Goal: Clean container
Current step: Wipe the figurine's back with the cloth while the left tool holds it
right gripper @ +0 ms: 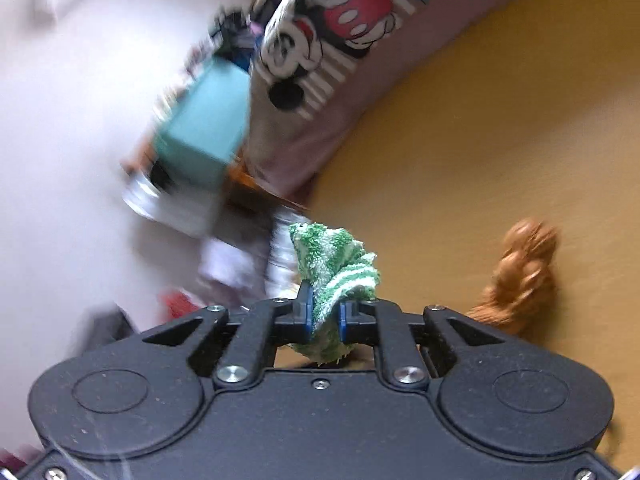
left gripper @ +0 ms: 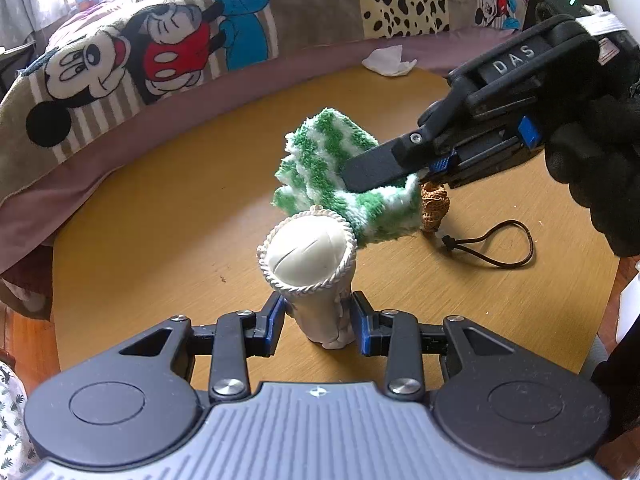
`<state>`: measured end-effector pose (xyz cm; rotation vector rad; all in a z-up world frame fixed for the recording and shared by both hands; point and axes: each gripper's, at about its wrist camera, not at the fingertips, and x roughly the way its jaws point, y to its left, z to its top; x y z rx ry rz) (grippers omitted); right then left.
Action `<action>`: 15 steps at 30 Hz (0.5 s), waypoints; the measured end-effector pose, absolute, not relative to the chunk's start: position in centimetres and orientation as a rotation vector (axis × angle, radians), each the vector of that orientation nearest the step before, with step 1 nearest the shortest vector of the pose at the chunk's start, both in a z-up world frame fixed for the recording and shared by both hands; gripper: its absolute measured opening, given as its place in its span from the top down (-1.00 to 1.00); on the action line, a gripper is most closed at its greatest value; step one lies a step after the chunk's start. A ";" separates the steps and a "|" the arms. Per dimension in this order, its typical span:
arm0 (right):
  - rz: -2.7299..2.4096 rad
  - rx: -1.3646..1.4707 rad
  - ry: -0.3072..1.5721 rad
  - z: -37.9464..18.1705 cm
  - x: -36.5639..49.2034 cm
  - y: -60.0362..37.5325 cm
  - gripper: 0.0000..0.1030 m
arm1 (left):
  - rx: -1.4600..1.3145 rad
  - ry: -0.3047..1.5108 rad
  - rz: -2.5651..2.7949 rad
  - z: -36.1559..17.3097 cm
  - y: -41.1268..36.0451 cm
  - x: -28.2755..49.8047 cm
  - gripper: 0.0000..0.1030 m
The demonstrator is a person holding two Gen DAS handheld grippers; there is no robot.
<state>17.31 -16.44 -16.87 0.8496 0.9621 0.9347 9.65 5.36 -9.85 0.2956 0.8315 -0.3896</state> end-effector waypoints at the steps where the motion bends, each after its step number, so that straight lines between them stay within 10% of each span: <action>1: 0.926 0.879 0.982 -17.5 17.3 -16.3 0.78 | 0.293 0.831 -0.387 -9.9 5.2 9.6 0.35; 15: 0.840 0.768 1.069 -18.7 18.0 -13.2 0.78 | 0.301 0.828 -0.393 -9.9 5.6 9.8 0.35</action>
